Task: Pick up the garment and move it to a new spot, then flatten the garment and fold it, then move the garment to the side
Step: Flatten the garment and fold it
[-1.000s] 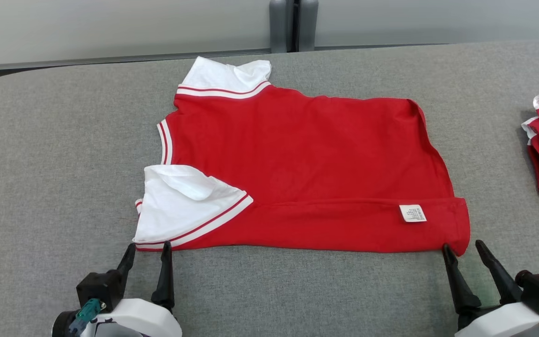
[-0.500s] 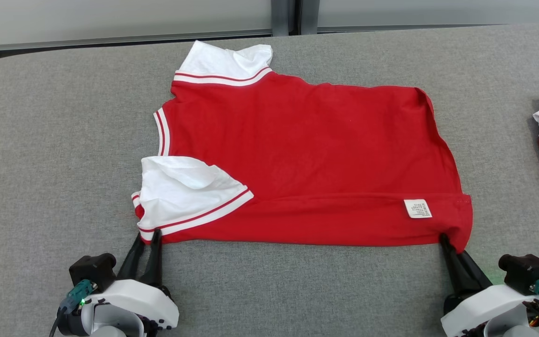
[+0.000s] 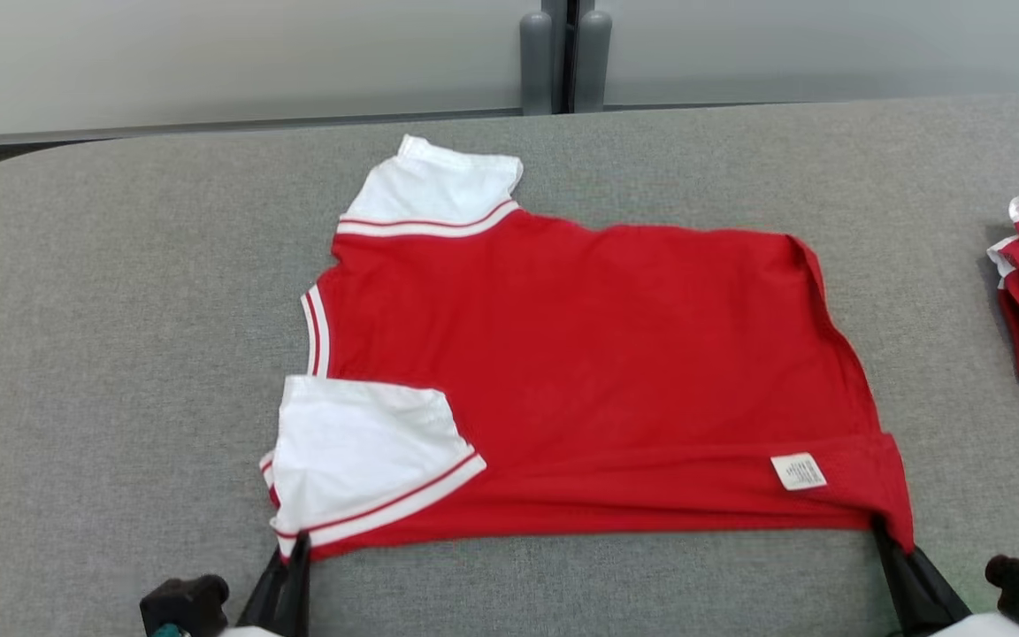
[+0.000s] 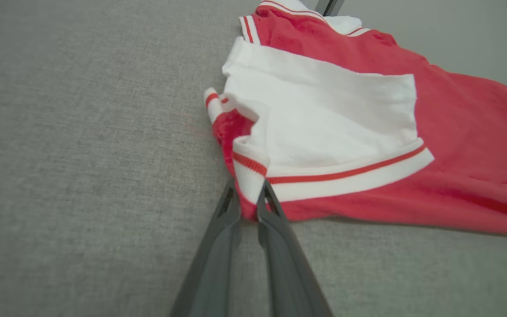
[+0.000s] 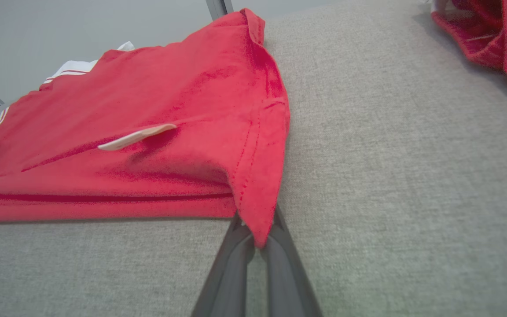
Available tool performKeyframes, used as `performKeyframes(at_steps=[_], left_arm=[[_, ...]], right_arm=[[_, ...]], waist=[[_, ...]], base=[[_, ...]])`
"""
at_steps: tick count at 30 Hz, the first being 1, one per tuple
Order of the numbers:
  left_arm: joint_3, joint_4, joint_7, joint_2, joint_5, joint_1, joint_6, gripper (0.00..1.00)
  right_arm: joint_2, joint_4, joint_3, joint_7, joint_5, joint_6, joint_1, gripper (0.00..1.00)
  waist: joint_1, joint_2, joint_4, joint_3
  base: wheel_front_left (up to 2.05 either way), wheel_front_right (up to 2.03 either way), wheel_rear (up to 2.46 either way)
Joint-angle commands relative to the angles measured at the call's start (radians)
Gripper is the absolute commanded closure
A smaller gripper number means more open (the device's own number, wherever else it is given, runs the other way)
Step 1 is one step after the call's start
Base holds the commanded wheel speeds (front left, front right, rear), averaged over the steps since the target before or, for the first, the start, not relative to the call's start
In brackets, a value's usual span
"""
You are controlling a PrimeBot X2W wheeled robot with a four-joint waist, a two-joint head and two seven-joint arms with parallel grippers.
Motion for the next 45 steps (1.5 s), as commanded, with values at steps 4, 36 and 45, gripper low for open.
performKeyframes(at_steps=[4,36,45], left_arm=[[-0.003,-0.057,0.051,0.018,-0.011,0.085,0.028,1.00],[0.009,-0.329,-0.067,0.085,0.162,-0.001,0.163,0.00],[-0.007,-0.312,-0.042,0.081,0.161,-0.011,0.170,0.00]], right_arm=[[0.003,0.002,-0.029,0.014,0.008,-0.002,0.064,1.00],[0.054,-0.430,-0.262,0.126,-0.224,-0.001,0.068,0.00],[0.071,-0.457,-0.270,0.159,-0.239,-0.001,0.088,0.00]], waist=[[0.0000,0.0000,0.006,-0.042],[0.0000,0.0000,-0.014,-0.100],[0.0000,0.0000,-0.003,-0.083]], base=[[0.00,0.00,0.00],[0.00,0.00,0.00],[0.00,0.00,0.00]])
